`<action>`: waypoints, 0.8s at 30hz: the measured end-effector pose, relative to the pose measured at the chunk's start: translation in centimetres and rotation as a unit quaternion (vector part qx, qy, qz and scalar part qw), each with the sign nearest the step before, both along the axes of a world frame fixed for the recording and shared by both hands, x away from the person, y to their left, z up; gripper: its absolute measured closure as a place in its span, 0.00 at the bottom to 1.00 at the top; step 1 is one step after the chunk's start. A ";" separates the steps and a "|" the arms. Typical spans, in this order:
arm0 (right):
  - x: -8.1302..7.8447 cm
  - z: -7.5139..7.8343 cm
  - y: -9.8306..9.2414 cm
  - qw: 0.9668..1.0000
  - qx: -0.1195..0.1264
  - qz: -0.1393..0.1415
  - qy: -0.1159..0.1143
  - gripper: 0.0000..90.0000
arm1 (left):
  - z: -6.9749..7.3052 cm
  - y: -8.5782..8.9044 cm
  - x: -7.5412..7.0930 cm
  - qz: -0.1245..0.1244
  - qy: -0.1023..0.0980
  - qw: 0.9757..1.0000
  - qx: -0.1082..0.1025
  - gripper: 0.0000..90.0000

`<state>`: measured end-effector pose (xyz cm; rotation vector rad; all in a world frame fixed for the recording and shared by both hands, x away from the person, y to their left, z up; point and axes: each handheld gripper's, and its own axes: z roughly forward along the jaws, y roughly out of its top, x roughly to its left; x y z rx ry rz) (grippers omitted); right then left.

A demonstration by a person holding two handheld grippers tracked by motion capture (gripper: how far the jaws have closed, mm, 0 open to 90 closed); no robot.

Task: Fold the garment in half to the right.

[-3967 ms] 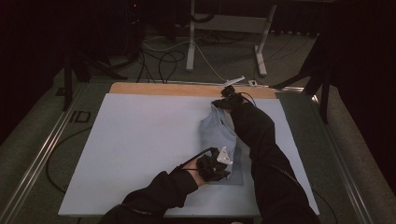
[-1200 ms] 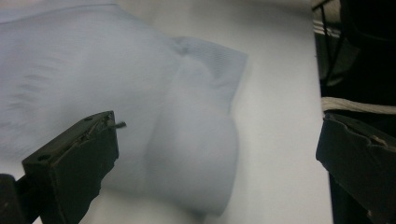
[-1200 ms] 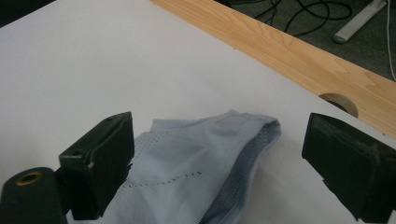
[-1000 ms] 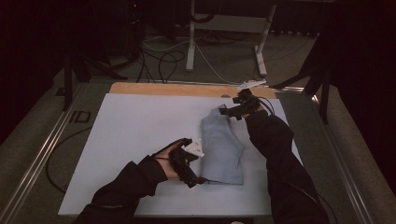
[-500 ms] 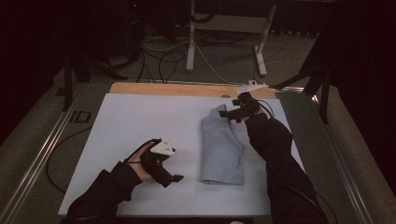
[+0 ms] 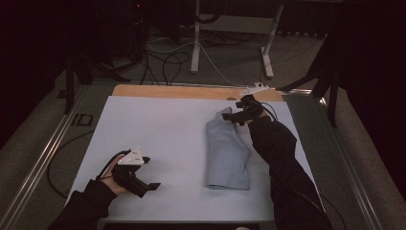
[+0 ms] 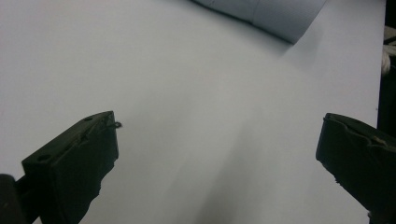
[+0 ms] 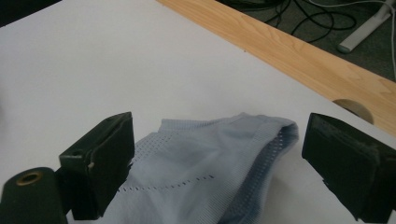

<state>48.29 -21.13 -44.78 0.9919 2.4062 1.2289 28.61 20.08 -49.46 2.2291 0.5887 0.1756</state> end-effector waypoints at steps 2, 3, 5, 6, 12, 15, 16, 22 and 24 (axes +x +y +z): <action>0.2 -0.4 0.1 1.000 0.001 -0.003 -0.003 0.10 | -0.4 0.6 -0.2 0.007 0.003 1.000 -0.004 0.00; 0.2 -0.4 0.1 1.000 0.001 -0.003 -0.003 0.10 | -0.6 1.0 -0.4 0.012 0.001 1.000 -0.002 0.00; 0.6 -1.0 0.4 1.000 -0.005 -0.013 0.001 0.10 | -0.9 1.4 -0.8 0.018 0.000 1.000 -0.003 0.00; 1.1 -1.6 0.4 1.000 -0.001 -0.015 0.011 0.10 | -1.1 1.6 -1.0 0.023 -0.001 1.000 -0.003 0.00; 2.4 -3.6 0.4 0.999 -0.021 -0.039 0.022 0.18 | -1.6 2.5 -2.2 0.035 -0.002 0.999 -0.007 0.00; 2.9 -4.3 0.2 0.998 -0.030 -0.043 0.037 0.24 | -1.7 2.6 -2.3 0.037 0.000 0.999 -0.010 0.00; 3.1 -4.6 0.1 0.997 -0.036 -0.049 0.044 0.27 | -1.7 2.6 -2.2 0.039 0.000 0.999 -0.012 0.00; 3.2 -5.9 -0.3 0.994 -0.081 -0.038 0.066 0.69 | -1.6 2.7 -2.1 0.044 -0.005 0.999 -0.016 0.00; 3.0 -5.7 -0.2 0.994 -0.082 -0.035 0.065 0.91 | -1.7 2.8 -2.1 0.047 -0.004 0.999 -0.015 0.00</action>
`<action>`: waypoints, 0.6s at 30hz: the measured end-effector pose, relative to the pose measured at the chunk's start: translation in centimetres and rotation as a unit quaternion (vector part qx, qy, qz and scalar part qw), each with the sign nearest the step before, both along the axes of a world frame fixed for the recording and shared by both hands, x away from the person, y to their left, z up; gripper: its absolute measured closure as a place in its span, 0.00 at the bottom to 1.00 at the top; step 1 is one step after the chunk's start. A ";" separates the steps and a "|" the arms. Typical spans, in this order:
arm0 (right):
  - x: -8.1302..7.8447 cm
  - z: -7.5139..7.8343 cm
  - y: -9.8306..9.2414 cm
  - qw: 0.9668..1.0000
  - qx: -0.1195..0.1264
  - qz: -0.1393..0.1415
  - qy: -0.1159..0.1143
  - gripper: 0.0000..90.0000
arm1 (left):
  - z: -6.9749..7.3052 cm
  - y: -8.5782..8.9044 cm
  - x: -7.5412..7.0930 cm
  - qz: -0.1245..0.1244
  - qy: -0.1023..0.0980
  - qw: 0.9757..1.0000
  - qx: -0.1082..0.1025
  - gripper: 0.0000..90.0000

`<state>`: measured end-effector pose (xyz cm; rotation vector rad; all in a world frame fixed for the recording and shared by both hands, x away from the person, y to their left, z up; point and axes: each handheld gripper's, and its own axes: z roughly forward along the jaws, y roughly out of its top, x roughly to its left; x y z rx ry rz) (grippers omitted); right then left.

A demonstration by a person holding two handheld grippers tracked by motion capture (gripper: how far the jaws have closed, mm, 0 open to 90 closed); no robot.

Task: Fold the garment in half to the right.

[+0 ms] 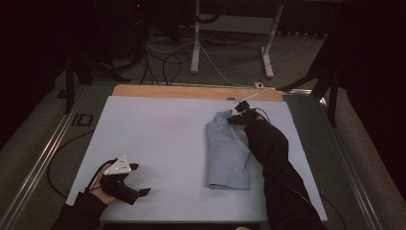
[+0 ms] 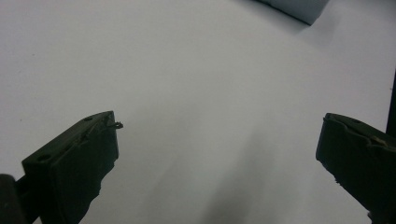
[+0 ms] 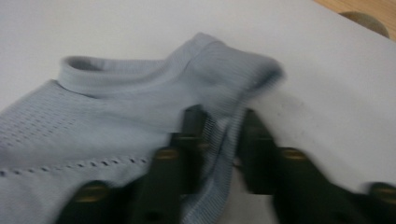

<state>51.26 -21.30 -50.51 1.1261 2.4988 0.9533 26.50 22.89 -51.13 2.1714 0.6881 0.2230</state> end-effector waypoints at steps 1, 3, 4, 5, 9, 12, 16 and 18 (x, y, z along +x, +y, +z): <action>-0.1 0.2 0.1 1.000 0.004 0.004 -0.002 0.94 | 0.0 0.0 0.0 0.000 0.000 1.000 -0.002 0.00; -0.2 0.4 0.3 1.000 0.011 0.011 -0.008 0.95 | 0.0 0.0 0.0 -0.002 0.000 1.000 -0.002 0.00; -0.3 0.7 0.4 1.000 0.020 0.016 -0.012 0.96 | 0.0 0.0 0.0 -0.001 -0.001 1.000 -0.004 0.00; -0.3 1.0 0.5 0.999 0.036 0.020 -0.011 0.96 | 0.1 0.1 0.0 -0.002 -0.001 1.000 -0.007 0.00; 0.1 1.2 0.6 0.997 0.072 0.025 -0.006 0.96 | 0.1 0.1 0.0 -0.001 -0.001 1.000 -0.009 0.00; 0.5 0.6 0.4 0.998 0.065 0.017 0.002 0.96 | 0.1 0.2 0.0 -0.004 0.002 1.000 -0.007 0.00; 1.0 -0.5 -0.1 0.999 0.051 0.008 0.016 0.95 | 0.2 0.2 0.0 -0.003 -0.001 1.000 -0.010 0.00; 1.0 -0.7 0.1 0.999 0.034 0.000 0.016 0.94 | 0.2 0.2 -0.1 -0.003 -0.004 1.000 -0.010 0.00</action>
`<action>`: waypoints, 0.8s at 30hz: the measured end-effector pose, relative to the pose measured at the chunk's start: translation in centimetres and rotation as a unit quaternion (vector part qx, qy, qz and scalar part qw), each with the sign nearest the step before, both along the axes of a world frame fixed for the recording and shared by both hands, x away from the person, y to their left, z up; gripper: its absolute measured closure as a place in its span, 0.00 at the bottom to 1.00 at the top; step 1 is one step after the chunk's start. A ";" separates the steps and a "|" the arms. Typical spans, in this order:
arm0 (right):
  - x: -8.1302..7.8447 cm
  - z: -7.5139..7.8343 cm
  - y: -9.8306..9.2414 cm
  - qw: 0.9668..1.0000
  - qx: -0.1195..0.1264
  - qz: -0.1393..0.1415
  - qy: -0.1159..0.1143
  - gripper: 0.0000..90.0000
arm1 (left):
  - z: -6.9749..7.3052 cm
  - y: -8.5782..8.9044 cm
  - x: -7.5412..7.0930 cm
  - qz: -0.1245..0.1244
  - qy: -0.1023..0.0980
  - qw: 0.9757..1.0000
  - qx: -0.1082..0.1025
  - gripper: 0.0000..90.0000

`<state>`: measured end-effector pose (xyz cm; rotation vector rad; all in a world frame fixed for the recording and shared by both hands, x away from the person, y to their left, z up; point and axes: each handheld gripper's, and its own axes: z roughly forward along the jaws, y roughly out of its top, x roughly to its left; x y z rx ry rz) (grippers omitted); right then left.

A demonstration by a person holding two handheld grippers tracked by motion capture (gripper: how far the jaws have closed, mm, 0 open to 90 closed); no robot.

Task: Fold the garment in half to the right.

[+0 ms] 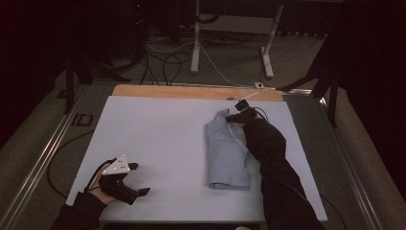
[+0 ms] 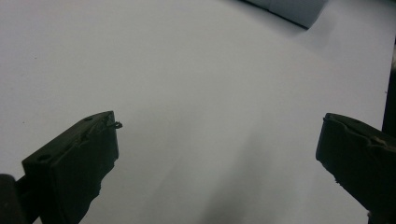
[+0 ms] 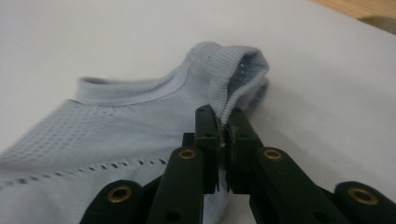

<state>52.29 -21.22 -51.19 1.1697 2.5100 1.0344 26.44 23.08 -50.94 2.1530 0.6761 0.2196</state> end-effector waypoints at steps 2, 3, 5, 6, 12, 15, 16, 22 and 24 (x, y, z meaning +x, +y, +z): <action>0.0 -0.2 0.3 1.000 -0.017 -0.002 -0.006 0.89 | 0.0 0.0 0.0 0.003 -0.001 1.000 -0.002 0.00; 0.0 -0.3 0.4 1.000 -0.027 -0.008 -0.007 0.83 | 0.1 0.1 0.0 0.004 -0.003 1.000 -0.003 0.00; 0.1 -0.5 0.5 0.999 -0.032 -0.016 -0.008 0.74 | 0.2 0.1 -0.1 0.003 -0.006 1.000 -0.002 0.00; 0.2 -0.5 0.5 0.999 -0.034 -0.020 -0.011 0.72 | 0.2 0.1 -0.1 0.005 -0.007 1.000 -0.003 0.00; 0.2 -0.2 0.4 0.999 -0.043 -0.024 -0.013 0.53 | 0.2 0.2 0.0 0.004 -0.006 1.000 -0.004 0.00; -0.2 0.3 0.5 0.999 -0.038 -0.016 -0.008 0.43 | 0.2 0.1 -0.1 0.003 -0.006 1.000 -0.003 0.00; -0.3 0.5 0.5 0.999 -0.040 -0.011 -0.012 0.40 | 0.2 0.1 0.0 0.004 -0.007 1.000 -0.004 0.00; -1.9 2.2 0.6 0.999 -0.018 0.020 -0.017 0.19 | 0.3 0.2 -0.1 0.003 -0.010 1.000 -0.004 0.00; -2.7 2.9 0.6 0.999 -0.012 0.023 -0.024 0.18 | 0.3 0.1 -0.1 0.004 -0.009 1.000 -0.005 0.00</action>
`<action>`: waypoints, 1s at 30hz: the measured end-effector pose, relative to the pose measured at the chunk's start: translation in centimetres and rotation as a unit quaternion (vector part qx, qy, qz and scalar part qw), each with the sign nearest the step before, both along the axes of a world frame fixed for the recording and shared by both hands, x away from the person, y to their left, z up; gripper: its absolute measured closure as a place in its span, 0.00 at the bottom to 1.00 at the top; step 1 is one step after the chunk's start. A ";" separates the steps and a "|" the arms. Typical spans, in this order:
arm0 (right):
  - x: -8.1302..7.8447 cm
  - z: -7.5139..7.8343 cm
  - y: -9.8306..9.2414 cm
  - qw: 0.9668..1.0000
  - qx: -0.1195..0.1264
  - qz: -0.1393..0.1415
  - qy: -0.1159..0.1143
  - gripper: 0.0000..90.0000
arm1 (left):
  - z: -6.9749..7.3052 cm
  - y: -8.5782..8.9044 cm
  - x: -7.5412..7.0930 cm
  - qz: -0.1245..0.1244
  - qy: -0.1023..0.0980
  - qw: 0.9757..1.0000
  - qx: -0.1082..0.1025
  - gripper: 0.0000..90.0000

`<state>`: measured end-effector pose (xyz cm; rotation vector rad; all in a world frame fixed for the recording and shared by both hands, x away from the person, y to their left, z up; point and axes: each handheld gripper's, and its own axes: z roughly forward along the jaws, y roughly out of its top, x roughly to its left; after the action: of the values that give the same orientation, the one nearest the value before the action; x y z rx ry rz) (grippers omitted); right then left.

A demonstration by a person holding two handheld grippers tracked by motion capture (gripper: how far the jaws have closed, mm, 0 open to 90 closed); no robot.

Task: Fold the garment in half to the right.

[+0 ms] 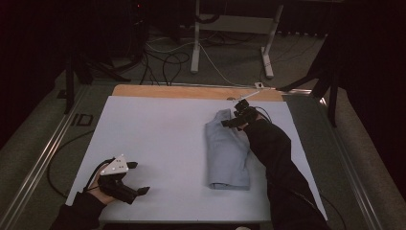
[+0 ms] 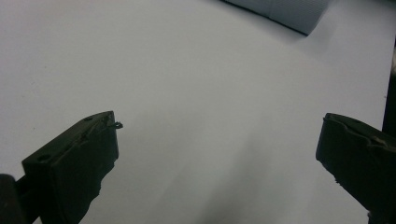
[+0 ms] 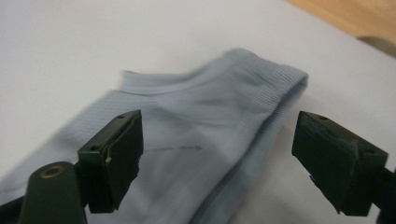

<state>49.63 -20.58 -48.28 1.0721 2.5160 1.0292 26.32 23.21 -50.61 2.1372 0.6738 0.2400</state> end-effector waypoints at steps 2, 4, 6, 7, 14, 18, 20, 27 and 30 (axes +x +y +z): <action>-0.8 0.6 0.1 1.000 0.002 0.016 -0.003 0.16 | 0.0 -0.1 0.0 -0.003 0.000 1.000 0.001 0.00; -1.7 1.1 0.2 1.000 0.005 0.022 -0.007 0.17 | 0.0 0.0 0.0 -0.001 -0.001 1.000 0.000 0.00; -3.0 1.7 0.5 0.999 0.011 0.035 -0.010 0.17 | 0.1 0.0 0.0 -0.002 -0.002 1.000 0.000 0.00; -3.0 1.7 0.5 0.999 0.011 0.035 -0.010 0.17 | 0.1 0.0 -0.1 -0.002 -0.002 1.000 0.001 0.00; -6.2 2.8 1.2 0.997 0.034 0.059 -0.021 0.16 | 0.2 0.1 -0.1 0.000 -0.005 1.000 -0.001 0.00; -8.3 3.2 1.7 0.995 0.035 0.085 -0.028 0.24 | 0.3 0.2 -0.1 -0.001 -0.006 1.000 0.002 0.00; -9.1 3.3 1.7 0.994 0.040 0.092 -0.033 0.32 | 0.3 0.2 -0.1 0.001 -0.007 1.000 -0.001 0.00; -13.7 3.0 2.8 0.985 0.043 0.162 -0.041 0.58 | 0.3 0.3 -0.1 0.002 -0.005 1.000 -0.002 0.00; -15.2 2.6 3.3 0.981 0.039 0.190 -0.032 0.68 | 0.3 0.3 -0.1 0.001 -0.006 1.000 -0.003 0.00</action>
<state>34.43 -17.29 -45.68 0.5721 2.7071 1.2436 26.21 23.51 -50.27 2.1282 0.6687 0.2524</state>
